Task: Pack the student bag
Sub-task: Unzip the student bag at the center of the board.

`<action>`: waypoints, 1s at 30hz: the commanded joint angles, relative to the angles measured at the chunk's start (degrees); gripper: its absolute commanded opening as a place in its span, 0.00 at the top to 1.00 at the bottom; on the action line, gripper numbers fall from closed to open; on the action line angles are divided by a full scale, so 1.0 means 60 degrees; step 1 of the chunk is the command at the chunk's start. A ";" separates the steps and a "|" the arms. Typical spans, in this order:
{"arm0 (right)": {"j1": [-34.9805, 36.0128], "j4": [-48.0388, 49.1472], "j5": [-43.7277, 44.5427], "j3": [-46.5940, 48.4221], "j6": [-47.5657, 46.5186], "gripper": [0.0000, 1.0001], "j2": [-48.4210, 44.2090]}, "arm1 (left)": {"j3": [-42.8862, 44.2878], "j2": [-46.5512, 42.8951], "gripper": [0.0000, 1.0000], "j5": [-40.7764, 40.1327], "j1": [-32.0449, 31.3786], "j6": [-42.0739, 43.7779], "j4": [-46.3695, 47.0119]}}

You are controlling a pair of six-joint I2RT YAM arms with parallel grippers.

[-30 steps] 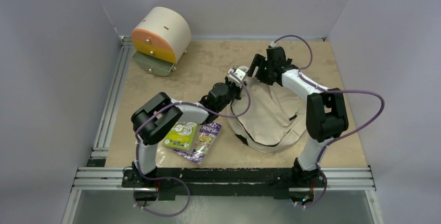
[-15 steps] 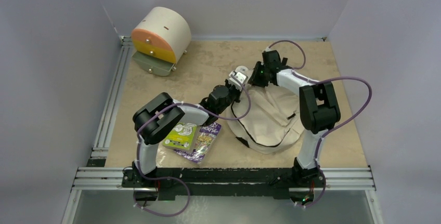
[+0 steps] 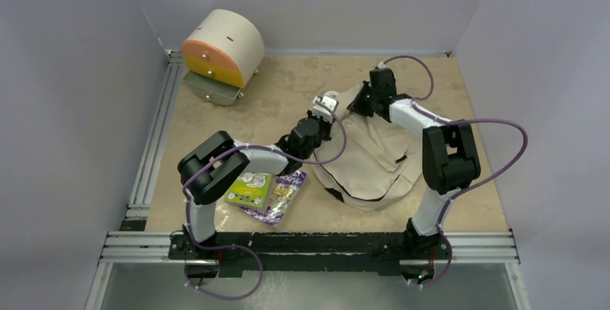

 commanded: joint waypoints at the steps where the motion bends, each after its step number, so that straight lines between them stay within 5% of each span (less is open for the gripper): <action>1: -0.0297 0.0988 0.0746 -0.0166 0.0836 1.00 -0.0909 | 0.0070 -0.0930 1.00 -0.0575 -0.0175 -0.0754 -0.0268; 30: -0.1879 0.1451 0.2492 -0.1201 0.1718 1.00 -0.2080 | -0.1353 -0.2497 1.00 -0.1535 -0.0807 -0.1415 -0.1290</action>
